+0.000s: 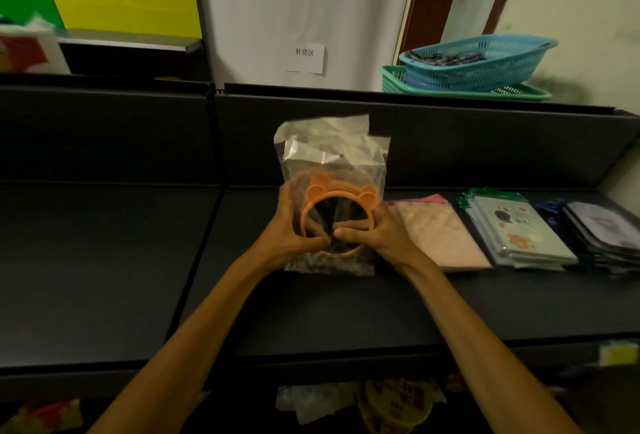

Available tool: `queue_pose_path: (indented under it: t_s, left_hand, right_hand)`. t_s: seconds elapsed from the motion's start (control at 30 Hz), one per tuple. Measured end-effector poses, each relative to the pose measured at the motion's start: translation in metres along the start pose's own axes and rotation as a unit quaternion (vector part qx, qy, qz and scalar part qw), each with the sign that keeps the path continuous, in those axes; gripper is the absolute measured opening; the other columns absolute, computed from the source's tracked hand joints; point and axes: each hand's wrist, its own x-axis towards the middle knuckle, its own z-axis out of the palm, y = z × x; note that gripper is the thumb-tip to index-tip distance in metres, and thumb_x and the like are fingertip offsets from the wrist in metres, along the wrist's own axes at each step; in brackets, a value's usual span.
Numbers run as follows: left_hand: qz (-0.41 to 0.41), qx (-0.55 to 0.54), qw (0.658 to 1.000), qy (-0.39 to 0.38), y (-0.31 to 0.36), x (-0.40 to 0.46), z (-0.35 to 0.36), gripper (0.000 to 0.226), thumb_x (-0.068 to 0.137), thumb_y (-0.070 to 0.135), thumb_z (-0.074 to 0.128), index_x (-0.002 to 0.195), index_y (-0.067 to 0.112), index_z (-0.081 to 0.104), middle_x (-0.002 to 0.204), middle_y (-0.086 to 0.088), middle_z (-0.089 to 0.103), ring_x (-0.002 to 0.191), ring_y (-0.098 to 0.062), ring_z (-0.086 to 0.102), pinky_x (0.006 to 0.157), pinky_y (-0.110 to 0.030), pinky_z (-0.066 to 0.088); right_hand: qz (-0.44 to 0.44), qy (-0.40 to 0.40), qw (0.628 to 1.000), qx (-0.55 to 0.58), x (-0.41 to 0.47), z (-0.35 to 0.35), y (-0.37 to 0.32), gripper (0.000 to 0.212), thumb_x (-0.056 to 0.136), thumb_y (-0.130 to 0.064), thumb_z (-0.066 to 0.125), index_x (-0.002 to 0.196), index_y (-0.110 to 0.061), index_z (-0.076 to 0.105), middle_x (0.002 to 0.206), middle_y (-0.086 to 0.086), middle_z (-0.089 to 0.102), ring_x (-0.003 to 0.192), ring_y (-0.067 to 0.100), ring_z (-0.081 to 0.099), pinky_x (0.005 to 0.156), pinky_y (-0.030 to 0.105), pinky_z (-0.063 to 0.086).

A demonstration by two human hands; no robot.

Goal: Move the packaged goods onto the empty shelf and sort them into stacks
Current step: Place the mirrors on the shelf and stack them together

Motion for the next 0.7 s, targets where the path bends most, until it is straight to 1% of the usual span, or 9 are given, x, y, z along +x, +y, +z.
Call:
queue_pose_path:
  t_s: [0.07,0.1,0.2,0.27,0.37,0.43,0.5,0.6,0.7]
  left_hand:
    - [0.002,0.007,1.0,-0.004,-0.002,0.0,0.001,0.11,0.072,-0.002,0.076,0.146,0.028,-0.001,0.112,0.019,0.041,0.085,0.023,0.054,0.075,-0.006,0.045]
    - [0.004,0.011,1.0,0.0,-0.001,0.0,0.002,0.111,0.072,0.001,0.078,0.146,0.028,-0.001,0.114,0.016,0.043,0.091,0.02,0.055,0.078,-0.006,0.045]
    - [-0.001,0.018,0.999,0.033,0.006,0.002,0.0,0.118,0.058,0.027,0.085,0.148,0.022,0.009,0.13,0.001,0.048,0.117,-0.007,0.052,0.099,-0.028,0.045]
    - [0.0,0.018,0.999,0.044,0.006,0.007,-0.003,0.116,0.053,0.027,0.086,0.148,0.017,0.018,0.128,-0.001,0.051,0.116,-0.012,0.053,0.095,-0.03,0.046]
    - [-0.004,0.023,0.999,0.033,0.002,0.011,-0.005,0.105,0.057,0.013,0.086,0.143,0.021,0.026,0.116,0.01,0.053,0.105,-0.007,0.058,0.08,-0.018,0.049]
    - [-0.021,0.018,1.0,0.014,-0.003,0.01,-0.004,0.101,0.062,0.006,0.084,0.14,0.03,0.025,0.109,0.007,0.058,0.095,-0.014,0.066,0.069,-0.019,0.054]
    - [-0.03,0.023,0.999,0.001,-0.005,0.011,-0.002,0.101,0.068,-0.001,0.08,0.143,0.028,0.018,0.098,0.003,0.062,0.084,-0.011,0.069,0.064,-0.016,0.054]
    - [-0.034,0.025,0.999,-0.005,-0.006,0.013,0.001,0.101,0.069,0.004,0.08,0.144,0.025,0.016,0.1,0.006,0.061,0.086,-0.006,0.068,0.074,-0.02,0.056]
    - [-0.043,0.023,0.999,0.005,-0.008,0.014,-0.001,0.108,0.065,0.015,0.084,0.146,0.03,0.014,0.121,0.006,0.05,0.108,-0.012,0.058,0.089,-0.03,0.052]
  right_hand:
    - [-0.003,0.003,1.0,-0.018,0.0,0.001,0.0,0.082,0.074,-0.008,0.078,0.141,-0.013,0.032,0.129,0.008,0.056,0.1,0.012,0.068,0.076,0.016,0.052]
    - [-0.008,0.009,1.0,-0.026,0.0,0.001,0.0,0.084,0.071,-0.012,0.081,0.139,-0.013,0.034,0.129,0.008,0.055,0.102,0.011,0.066,0.078,0.016,0.052]
    - [-0.03,0.048,0.997,-0.049,0.006,0.0,-0.009,0.091,0.061,-0.027,0.088,0.135,-0.009,0.037,0.126,0.006,0.055,0.109,0.009,0.06,0.085,0.02,0.051]
    - [-0.036,0.052,0.996,-0.058,0.01,-0.003,-0.012,0.099,0.058,-0.036,0.09,0.133,0.001,0.037,0.124,0.013,0.055,0.109,0.013,0.06,0.086,0.023,0.051]
    - [-0.035,0.059,0.995,-0.068,0.006,-0.004,-0.009,0.096,0.061,-0.017,0.089,0.138,-0.008,0.033,0.126,0.005,0.056,0.109,0.008,0.061,0.084,0.019,0.051]
    - [-0.032,0.04,0.997,-0.051,0.002,-0.001,-0.004,0.091,0.065,-0.005,0.085,0.139,-0.011,0.032,0.125,0.003,0.058,0.102,0.007,0.065,0.079,0.017,0.052]
    - [-0.041,0.033,0.997,-0.053,0.002,0.002,-0.001,0.083,0.069,0.004,0.079,0.137,-0.008,0.033,0.121,0.0,0.058,0.092,0.002,0.068,0.073,0.011,0.051]
    - [-0.04,0.032,0.997,-0.051,0.006,0.004,-0.003,0.077,0.07,0.002,0.079,0.133,-0.013,0.036,0.121,0.002,0.057,0.086,0.001,0.068,0.071,0.008,0.049]
    - [-0.037,0.039,0.997,-0.049,0.005,0.007,-0.007,0.06,0.073,0.003,0.076,0.116,-0.024,0.044,0.11,-0.008,0.055,0.085,-0.017,0.06,0.068,0.001,0.044]
